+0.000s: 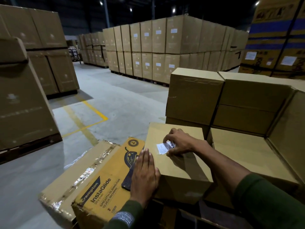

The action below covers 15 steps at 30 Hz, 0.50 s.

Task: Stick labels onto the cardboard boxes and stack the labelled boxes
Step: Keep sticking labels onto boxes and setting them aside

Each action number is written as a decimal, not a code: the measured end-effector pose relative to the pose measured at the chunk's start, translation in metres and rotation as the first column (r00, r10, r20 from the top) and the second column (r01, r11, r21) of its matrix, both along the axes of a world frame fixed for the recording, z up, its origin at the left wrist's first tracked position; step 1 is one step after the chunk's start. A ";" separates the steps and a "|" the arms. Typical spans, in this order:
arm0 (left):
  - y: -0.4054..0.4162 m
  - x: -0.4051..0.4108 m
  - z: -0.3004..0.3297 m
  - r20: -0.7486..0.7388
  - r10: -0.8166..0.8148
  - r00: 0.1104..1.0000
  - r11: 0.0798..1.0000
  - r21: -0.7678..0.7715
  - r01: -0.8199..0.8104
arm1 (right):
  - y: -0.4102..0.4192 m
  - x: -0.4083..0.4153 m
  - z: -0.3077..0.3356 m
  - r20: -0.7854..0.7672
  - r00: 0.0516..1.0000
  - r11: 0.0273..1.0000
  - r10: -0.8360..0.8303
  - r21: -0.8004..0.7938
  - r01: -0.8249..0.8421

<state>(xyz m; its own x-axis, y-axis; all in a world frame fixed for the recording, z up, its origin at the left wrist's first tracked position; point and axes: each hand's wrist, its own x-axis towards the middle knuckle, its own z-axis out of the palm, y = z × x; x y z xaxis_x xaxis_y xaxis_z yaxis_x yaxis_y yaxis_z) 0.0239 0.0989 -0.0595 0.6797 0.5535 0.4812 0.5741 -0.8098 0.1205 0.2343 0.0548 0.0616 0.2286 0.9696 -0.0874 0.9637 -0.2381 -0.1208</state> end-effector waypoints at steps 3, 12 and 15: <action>-0.002 -0.003 -0.002 -0.002 -0.002 1.000 1.000 0.003 0.002 | 0.007 -0.003 0.008 0.009 1.000 0.999 0.000 -0.036 0.000; -0.005 -0.005 -0.003 0.005 0.008 1.000 1.000 -0.004 -0.007 | 0.024 -0.007 0.023 0.024 0.997 0.979 -0.067 -0.189 0.071; -0.007 -0.007 -0.002 0.009 0.012 1.000 1.000 0.000 -0.012 | 0.032 -0.008 0.026 0.061 0.995 0.963 -0.080 -0.254 0.093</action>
<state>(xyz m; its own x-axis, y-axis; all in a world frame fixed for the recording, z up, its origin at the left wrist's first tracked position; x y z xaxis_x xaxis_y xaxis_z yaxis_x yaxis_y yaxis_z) 0.0164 0.0922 -0.0620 0.6688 0.5616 0.4872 0.5829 -0.8028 0.1252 0.2263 0.0869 0.0880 0.3210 0.8926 -0.3166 0.9413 -0.3375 0.0028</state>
